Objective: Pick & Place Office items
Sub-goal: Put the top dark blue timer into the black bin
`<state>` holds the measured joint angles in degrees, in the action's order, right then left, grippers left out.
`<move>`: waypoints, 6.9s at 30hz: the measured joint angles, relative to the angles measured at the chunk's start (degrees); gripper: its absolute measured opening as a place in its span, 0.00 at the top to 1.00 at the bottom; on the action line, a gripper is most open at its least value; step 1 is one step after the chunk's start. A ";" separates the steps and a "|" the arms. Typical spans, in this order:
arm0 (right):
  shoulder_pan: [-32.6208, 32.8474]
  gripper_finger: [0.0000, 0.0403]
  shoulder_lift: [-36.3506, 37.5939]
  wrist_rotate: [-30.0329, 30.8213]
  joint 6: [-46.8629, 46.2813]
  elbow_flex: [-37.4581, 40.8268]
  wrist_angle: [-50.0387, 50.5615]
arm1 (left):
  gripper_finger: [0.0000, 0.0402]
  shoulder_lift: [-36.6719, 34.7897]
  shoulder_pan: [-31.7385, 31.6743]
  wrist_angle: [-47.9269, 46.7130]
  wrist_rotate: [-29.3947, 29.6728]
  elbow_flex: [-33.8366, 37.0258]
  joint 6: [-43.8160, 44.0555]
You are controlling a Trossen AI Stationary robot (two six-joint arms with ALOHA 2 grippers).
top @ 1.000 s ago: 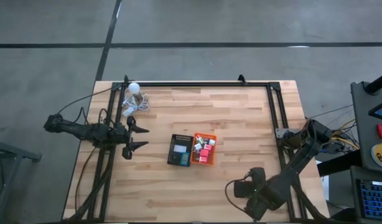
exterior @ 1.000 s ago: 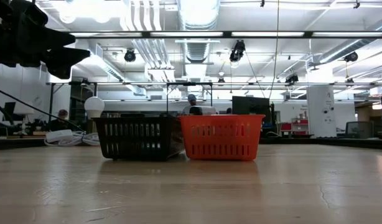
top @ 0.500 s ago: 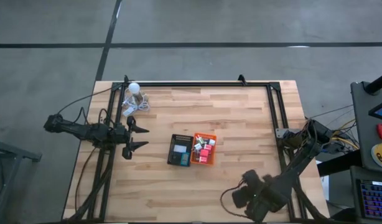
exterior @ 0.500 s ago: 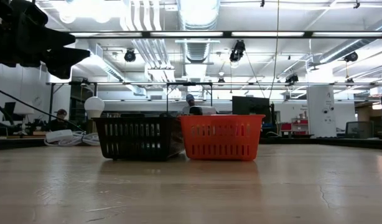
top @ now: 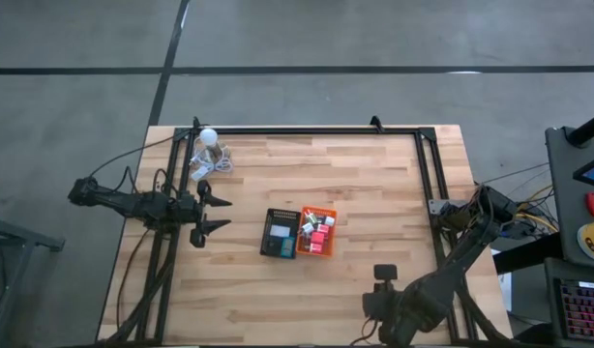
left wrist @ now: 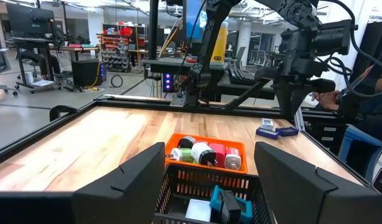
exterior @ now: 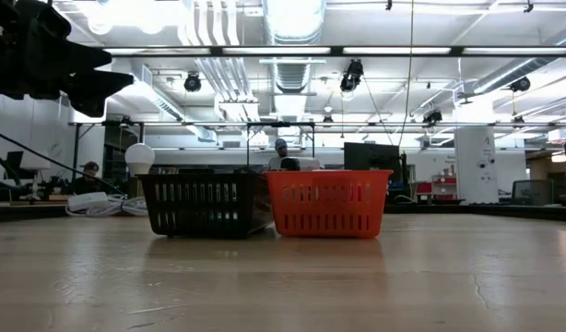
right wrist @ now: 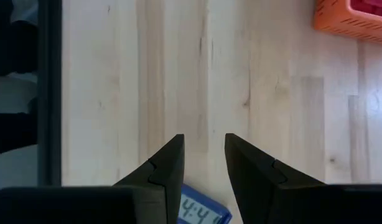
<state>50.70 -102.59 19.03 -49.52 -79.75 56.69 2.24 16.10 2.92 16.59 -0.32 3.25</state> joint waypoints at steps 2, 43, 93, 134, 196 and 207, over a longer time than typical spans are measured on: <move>0.05 0.73 0.00 -0.78 0.09 0.00 -0.07 | 0.37 0.00 0.02 0.00 0.00 0.00 0.00; -0.09 0.83 0.00 -7.08 6.14 0.73 -10.01 | 0.37 0.00 0.01 0.01 0.01 0.00 0.01; -0.30 0.36 0.09 -23.11 35.85 11.37 -2.81 | 0.37 0.01 0.02 0.01 -0.01 0.01 0.01; -0.46 0.41 0.26 -18.23 43.06 21.16 -12.45 | 0.37 0.02 -0.01 0.00 0.01 0.00 0.00; -3.32 0.61 2.10 -14.42 59.04 6.20 -2.52 | 0.37 0.02 0.02 0.00 -0.01 0.00 0.00; -9.70 0.59 2.12 -14.30 72.74 -2.38 1.59 | 0.37 0.01 0.00 0.01 0.00 0.00 0.01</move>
<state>40.99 -100.47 4.72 23.23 -82.12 58.27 2.25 16.11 2.92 16.60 -0.32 3.26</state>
